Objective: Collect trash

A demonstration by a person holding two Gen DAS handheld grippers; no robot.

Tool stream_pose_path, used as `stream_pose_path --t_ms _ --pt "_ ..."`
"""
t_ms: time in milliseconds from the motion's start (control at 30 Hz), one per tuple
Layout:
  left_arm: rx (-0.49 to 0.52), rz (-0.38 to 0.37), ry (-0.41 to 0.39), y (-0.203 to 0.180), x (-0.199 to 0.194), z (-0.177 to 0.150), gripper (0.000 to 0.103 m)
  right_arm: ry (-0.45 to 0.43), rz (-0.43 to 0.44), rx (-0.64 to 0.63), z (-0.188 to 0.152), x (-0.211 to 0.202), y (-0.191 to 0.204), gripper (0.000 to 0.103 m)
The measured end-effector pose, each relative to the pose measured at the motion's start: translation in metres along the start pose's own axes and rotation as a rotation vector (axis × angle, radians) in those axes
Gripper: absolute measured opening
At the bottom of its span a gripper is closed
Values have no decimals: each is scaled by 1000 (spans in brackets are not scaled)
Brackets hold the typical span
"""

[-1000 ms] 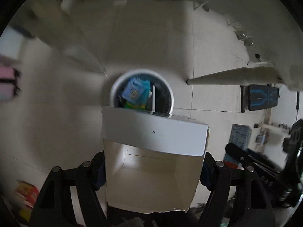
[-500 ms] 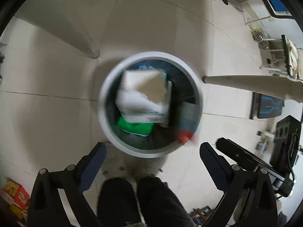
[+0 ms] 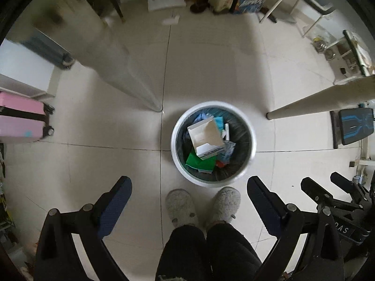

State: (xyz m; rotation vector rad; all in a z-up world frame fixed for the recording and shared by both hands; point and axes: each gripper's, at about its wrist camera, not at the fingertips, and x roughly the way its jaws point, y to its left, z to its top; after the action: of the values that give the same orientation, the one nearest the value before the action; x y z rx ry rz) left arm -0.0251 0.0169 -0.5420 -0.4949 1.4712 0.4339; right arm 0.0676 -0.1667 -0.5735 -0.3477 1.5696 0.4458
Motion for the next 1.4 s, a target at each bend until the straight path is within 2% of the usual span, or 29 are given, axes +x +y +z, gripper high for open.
stream_pose_path --t_ms 300,500,800,1033,1400 --pt "60 -16 -37 -15 -153 -32 100 -49 7 -49 -29 -197 16 101" --pt "99 -61 -84 -25 -254 -52 100 -110 28 -57 -54 -323 22 101" --pt "112 -167 -188 -36 -361 -74 100 -177 122 -62 -80 -460 18 101" --pt "61 -275 -234 -25 -404 -81 100 -201 197 -76 -99 -522 16 101" --pt "44 -306 -278 -22 -439 -95 100 -175 297 -118 -109 -549 22 103"
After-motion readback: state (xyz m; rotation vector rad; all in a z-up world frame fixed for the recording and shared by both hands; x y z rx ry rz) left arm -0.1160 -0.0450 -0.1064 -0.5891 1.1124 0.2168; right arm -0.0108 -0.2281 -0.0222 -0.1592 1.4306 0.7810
